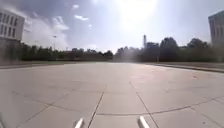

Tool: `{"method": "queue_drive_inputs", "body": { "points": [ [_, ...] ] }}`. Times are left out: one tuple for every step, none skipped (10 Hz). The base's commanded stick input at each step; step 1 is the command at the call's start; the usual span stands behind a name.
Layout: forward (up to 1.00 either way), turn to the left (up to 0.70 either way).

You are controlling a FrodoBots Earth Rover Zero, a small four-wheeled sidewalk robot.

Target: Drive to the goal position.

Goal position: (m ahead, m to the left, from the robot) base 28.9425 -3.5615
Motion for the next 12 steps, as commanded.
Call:
{"method": "queue_drive_inputs", "body": {
  "points": [
    [0.70, 0.00],
    [0.70, 0.00],
    [0.70, 0.00],
    [0.70, 0.00],
    [0.70, 0.00],
    [0.70, 0.00],
    [0.70, 0.00],
    [0.70, 0.00],
    [0.70, 0.00],
    [0.70, 0.00],
    [0.70, 0.00],
    [0.70, 0.00]
  ]
}}
